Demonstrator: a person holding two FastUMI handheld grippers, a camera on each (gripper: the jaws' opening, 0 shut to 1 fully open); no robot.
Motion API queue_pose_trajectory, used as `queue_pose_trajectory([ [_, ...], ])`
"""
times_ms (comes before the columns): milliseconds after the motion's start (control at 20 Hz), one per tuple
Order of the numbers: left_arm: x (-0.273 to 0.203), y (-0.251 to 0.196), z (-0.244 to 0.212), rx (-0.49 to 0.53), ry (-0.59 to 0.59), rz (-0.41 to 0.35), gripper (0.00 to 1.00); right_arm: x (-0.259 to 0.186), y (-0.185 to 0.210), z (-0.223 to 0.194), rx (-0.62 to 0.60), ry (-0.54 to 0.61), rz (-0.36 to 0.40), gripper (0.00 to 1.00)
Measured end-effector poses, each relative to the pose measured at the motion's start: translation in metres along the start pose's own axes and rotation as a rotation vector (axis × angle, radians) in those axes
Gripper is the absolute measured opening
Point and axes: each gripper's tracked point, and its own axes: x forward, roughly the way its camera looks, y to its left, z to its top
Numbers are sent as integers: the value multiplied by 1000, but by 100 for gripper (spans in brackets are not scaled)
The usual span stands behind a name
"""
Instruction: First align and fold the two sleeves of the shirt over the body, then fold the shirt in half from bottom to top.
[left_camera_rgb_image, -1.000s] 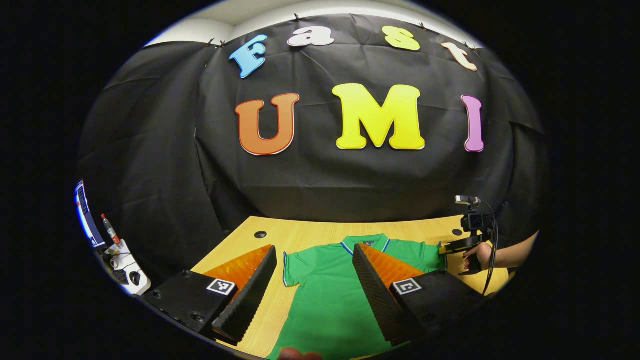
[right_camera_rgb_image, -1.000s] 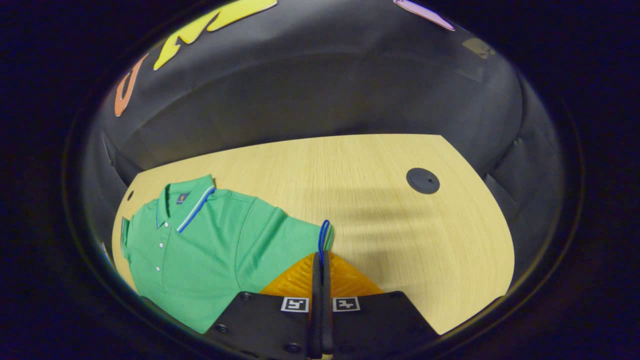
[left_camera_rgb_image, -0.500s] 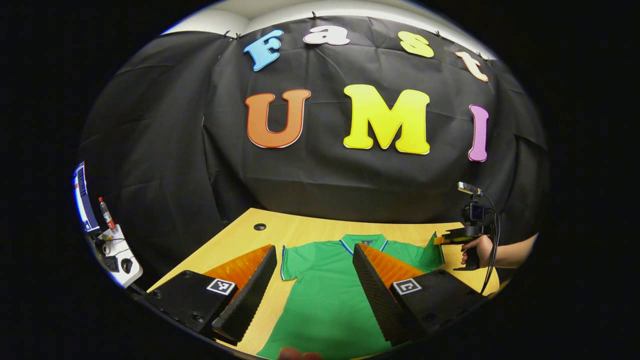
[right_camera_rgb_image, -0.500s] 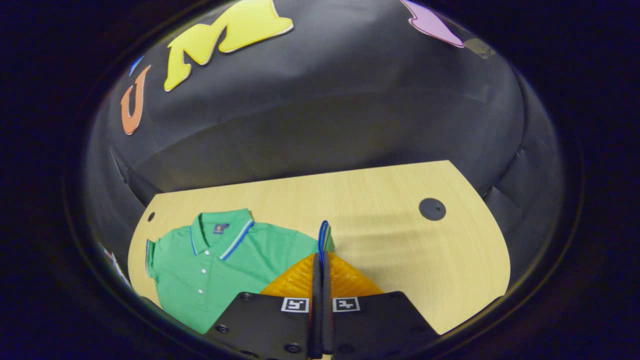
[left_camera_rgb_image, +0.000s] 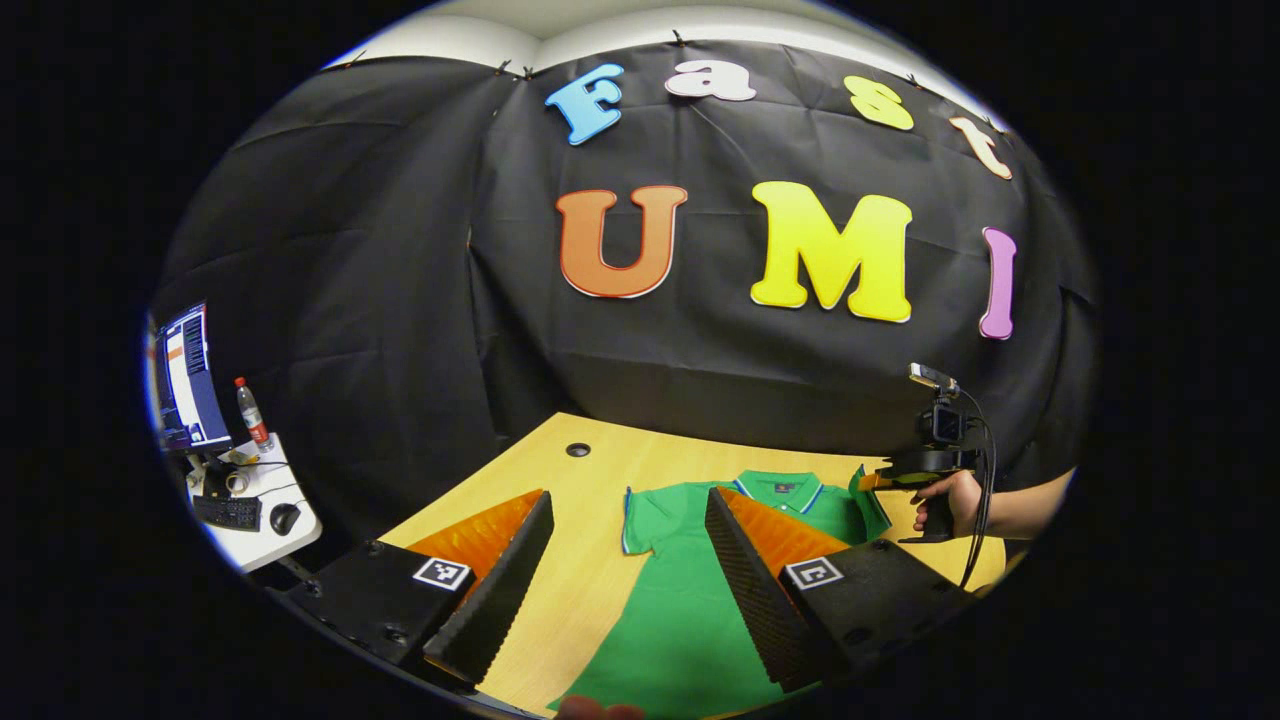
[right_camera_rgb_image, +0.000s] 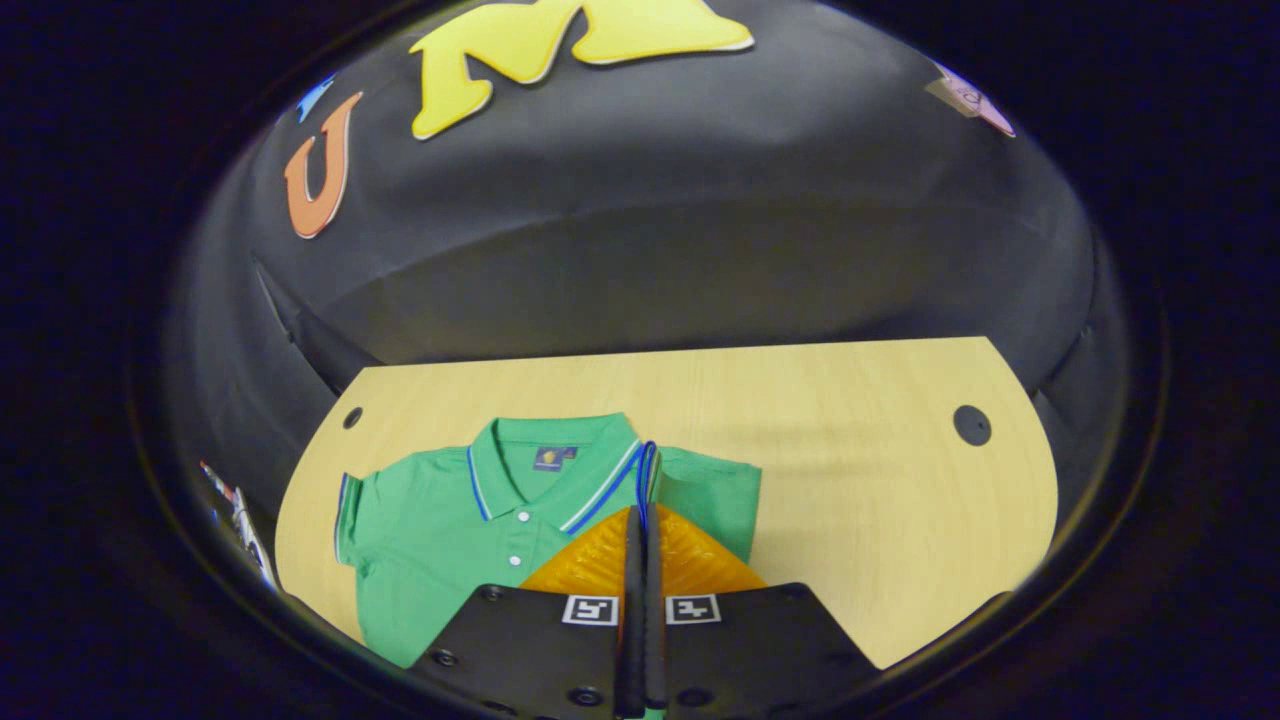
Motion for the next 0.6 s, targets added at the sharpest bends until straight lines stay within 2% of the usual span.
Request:
queue_pose_trajectory([
  [100, -3, 12, 1, -14, -6, 20, 98, -1, 12, 1, -15, -6, 11, 7],
  [150, -5, 16, 1, -21, -7, 26, 98, -2, 15, 2, -26, -13, 12, 3],
  [200, -5, 19, 1, -28, -7, 30, 98, -4, 20, 5, -34, -23, 20, 12],
  [250, -6, 21, 1, -30, -8, 31, 98, -7, 24, 9, -35, -33, 27, 16],
  [300, -9, 22, 4, -32, -15, 30, 98, -12, 27, 10, -33, -44, 31, 25],
  [500, -10, 22, 8, -42, -31, 9, 98, -36, 26, 19, -48, -84, 14, 39],
  [600, -9, 19, 11, -45, -45, -17, 98, -60, 26, 28, -75, -126, 6, 65],
])
